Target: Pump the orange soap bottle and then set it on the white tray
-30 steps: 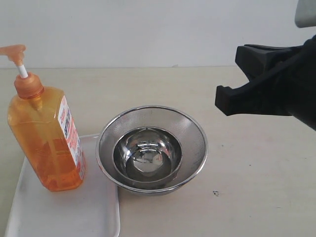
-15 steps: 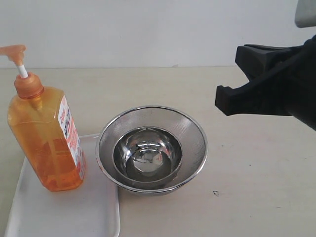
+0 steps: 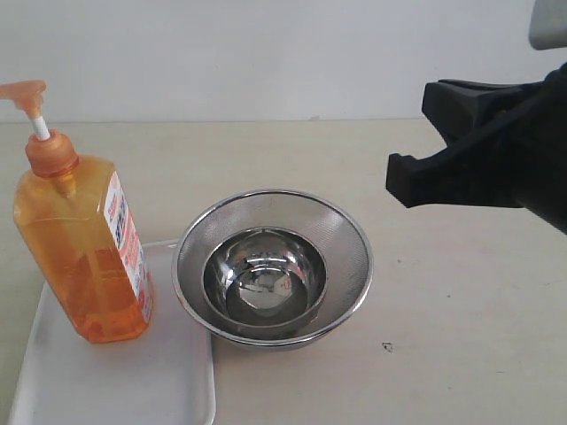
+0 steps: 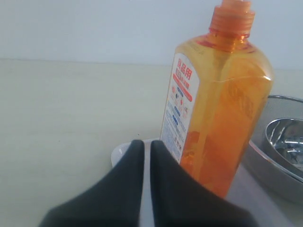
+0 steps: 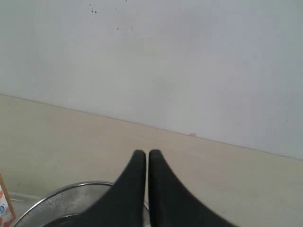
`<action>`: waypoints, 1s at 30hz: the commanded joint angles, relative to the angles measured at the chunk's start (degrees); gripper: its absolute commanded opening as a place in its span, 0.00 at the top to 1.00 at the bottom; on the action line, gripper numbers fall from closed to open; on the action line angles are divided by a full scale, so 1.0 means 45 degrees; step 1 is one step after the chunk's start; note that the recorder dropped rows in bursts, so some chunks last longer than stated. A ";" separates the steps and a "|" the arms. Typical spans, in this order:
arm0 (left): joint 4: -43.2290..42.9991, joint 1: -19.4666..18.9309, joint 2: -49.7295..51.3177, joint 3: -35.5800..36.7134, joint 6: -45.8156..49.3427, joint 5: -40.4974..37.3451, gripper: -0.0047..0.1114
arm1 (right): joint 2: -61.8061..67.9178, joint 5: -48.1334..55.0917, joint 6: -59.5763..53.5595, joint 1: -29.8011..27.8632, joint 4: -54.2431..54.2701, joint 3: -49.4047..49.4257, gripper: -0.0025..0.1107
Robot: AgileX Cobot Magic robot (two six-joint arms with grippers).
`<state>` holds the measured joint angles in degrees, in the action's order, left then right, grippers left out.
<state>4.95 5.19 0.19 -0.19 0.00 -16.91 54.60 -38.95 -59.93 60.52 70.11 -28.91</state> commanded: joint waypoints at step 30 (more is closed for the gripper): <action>-0.0020 -0.0044 -0.0041 0.0043 -0.0145 -0.0014 0.92 | -1.1217 1.0165 -0.0470 -1.1686 0.1277 0.4412 0.98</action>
<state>4.95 5.19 0.19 -0.19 0.00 -16.91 7.91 5.70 -61.49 8.61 76.07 -10.01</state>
